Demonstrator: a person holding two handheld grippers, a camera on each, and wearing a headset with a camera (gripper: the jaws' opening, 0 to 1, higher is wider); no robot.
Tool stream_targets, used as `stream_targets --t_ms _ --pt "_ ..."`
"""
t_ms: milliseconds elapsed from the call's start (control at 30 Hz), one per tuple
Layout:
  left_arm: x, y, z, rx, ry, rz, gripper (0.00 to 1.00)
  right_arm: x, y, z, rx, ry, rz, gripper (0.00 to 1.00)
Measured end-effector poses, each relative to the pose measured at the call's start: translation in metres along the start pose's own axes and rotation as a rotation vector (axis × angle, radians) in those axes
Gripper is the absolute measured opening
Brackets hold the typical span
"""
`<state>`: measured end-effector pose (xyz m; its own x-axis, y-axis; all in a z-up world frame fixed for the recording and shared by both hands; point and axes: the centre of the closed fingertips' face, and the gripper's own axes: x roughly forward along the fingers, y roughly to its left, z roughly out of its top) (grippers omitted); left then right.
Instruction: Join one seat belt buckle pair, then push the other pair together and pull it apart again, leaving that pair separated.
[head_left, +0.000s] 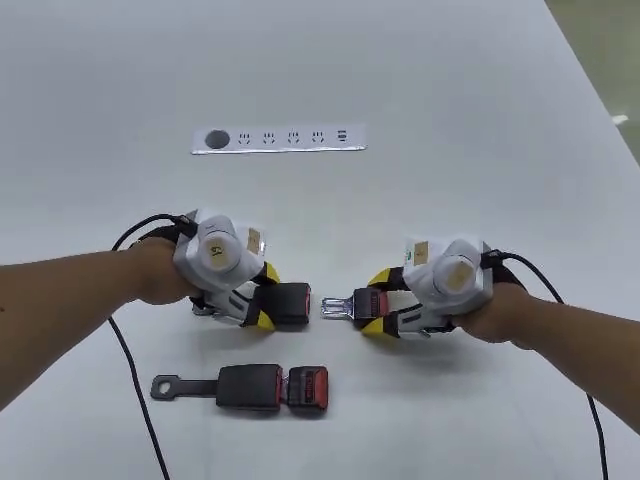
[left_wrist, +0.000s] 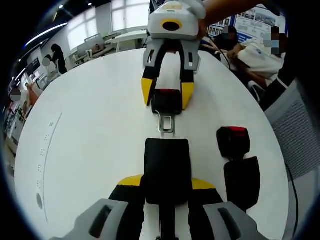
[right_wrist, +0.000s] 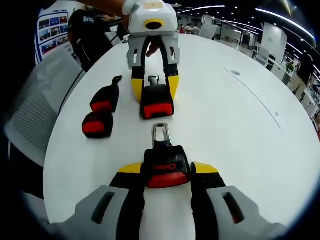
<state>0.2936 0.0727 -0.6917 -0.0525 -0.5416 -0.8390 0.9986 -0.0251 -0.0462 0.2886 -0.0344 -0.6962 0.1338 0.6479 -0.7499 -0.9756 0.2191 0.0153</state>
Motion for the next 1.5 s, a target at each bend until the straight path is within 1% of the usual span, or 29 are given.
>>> stream_targets --t_ms 133,267,500,700,933,1400,1500 --pt "0.0 0.0 0.0 0.0 0.0 0.0 0.33 -0.004 0.001 -0.004 -0.001 0.004 -0.001 0.34" --pt "0.0 0.001 0.0 -0.001 0.001 0.0 0.33 -0.009 -0.002 -0.009 0.004 0.005 -0.004 0.34" --pt "0.0 0.001 -0.001 -0.001 0.003 0.0 0.33 -0.012 -0.001 -0.013 0.005 0.005 -0.006 0.34" --pt "0.0 0.001 -0.001 -0.002 0.0 0.0 0.33 -0.019 -0.002 -0.017 0.007 0.003 -0.008 0.34" --pt "0.0 0.001 -0.001 -0.003 -0.002 -0.001 0.33 -0.026 -0.006 -0.027 0.01 0.005 -0.01 0.34" --pt "0.0 0.0 0.0 -0.005 0.0 0.001 0.33 -0.04 -0.006 -0.04 0.012 0.018 -0.013 0.34" --pt "0.0 0.0 0.0 -0.006 0.0 0.001 0.33 -0.043 -0.008 -0.043 0.015 0.02 -0.016 0.34"
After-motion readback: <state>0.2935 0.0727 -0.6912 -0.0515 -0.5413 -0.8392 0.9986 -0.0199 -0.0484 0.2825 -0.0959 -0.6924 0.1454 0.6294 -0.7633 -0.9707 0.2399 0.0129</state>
